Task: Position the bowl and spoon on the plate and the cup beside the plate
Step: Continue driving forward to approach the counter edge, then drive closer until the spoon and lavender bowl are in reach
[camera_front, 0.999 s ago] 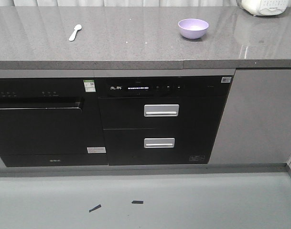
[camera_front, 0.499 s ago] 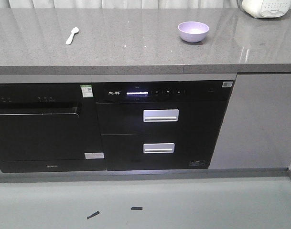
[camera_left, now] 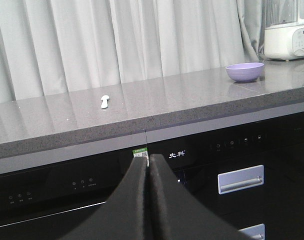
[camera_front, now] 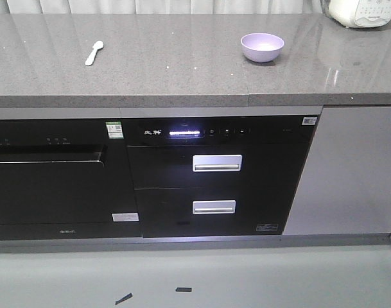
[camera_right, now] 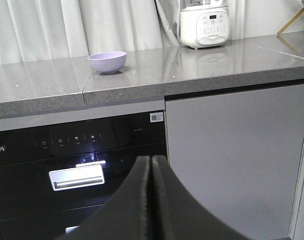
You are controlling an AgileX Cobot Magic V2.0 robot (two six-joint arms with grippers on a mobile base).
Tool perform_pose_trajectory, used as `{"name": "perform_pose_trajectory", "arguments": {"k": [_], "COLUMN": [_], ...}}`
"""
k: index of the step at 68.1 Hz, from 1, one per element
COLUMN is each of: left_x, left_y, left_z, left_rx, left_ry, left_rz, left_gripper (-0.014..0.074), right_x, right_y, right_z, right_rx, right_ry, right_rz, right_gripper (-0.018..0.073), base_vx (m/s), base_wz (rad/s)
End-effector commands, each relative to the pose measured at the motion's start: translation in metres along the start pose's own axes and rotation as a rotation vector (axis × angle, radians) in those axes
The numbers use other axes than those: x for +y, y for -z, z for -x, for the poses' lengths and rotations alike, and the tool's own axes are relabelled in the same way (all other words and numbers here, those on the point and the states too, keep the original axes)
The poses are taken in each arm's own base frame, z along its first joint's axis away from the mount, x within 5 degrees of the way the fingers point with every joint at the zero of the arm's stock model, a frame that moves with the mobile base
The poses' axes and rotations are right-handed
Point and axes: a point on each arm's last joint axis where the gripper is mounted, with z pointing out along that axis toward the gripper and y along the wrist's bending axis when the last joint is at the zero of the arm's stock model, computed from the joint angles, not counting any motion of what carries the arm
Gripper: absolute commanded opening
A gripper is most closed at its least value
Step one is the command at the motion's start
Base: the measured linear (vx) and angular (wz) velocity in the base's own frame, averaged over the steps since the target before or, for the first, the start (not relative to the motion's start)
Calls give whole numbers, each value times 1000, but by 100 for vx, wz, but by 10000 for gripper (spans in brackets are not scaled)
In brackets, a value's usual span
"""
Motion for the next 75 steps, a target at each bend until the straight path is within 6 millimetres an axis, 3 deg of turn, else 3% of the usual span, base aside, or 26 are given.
{"name": "perform_pose_trajectory", "arguments": {"k": [1, 75], "left_x": [-1, -1], "left_y": [-2, -2], "left_z": [-5, -5], "left_rx": [-23, -23], "left_ry": [11, 11], "left_rz": [-12, -12], "left_gripper": [-6, -6], "right_x": [0, 0], "right_y": [0, 0], "right_z": [2, 2], "right_rx": [-70, -70], "right_ry": [11, 11], "right_rz": [3, 3], "right_gripper": [-5, -5], "base_vx": [8, 9], "base_wz": [2, 1]}}
